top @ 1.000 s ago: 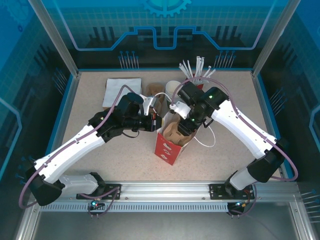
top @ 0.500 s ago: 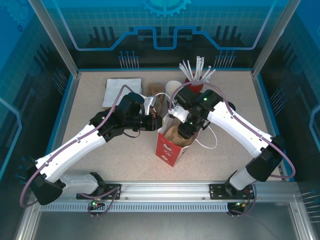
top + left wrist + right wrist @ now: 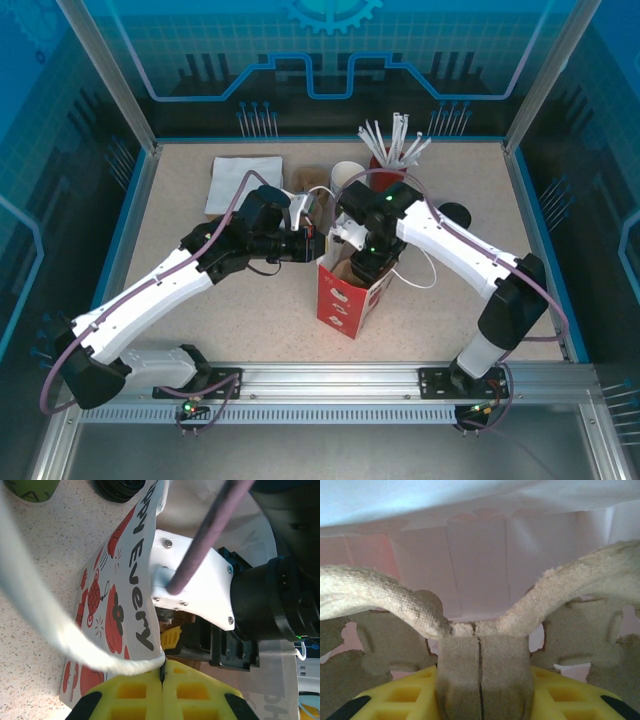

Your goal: Pack the takeout coffee

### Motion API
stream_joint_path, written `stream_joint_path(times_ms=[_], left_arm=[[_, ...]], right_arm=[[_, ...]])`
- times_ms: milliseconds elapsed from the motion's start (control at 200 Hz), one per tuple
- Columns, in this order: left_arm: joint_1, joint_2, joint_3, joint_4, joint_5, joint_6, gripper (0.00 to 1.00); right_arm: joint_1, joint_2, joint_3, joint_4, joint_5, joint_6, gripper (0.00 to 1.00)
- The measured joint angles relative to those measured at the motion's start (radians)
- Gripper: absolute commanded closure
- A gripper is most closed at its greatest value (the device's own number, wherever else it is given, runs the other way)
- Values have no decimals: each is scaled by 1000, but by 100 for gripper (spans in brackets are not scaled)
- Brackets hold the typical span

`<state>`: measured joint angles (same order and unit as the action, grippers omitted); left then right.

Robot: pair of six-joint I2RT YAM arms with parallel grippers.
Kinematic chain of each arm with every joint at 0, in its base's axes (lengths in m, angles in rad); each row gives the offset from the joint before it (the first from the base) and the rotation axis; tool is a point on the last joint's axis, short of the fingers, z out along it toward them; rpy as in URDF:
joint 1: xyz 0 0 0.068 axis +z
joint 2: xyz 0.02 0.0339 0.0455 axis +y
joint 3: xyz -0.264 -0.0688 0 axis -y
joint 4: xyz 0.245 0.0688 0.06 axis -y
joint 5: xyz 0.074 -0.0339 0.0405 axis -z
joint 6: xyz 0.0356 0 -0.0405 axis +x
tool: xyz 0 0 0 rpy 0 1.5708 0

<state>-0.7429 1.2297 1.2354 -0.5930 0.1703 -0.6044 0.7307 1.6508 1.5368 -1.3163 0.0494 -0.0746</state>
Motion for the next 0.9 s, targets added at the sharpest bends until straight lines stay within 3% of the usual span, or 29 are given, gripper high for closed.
stream_joint_path(times_ms=[895], left_arm=[[-6,0,15,-32,-69,8,100]], right_arm=[[16,97,-101,42,42,-35,59]])
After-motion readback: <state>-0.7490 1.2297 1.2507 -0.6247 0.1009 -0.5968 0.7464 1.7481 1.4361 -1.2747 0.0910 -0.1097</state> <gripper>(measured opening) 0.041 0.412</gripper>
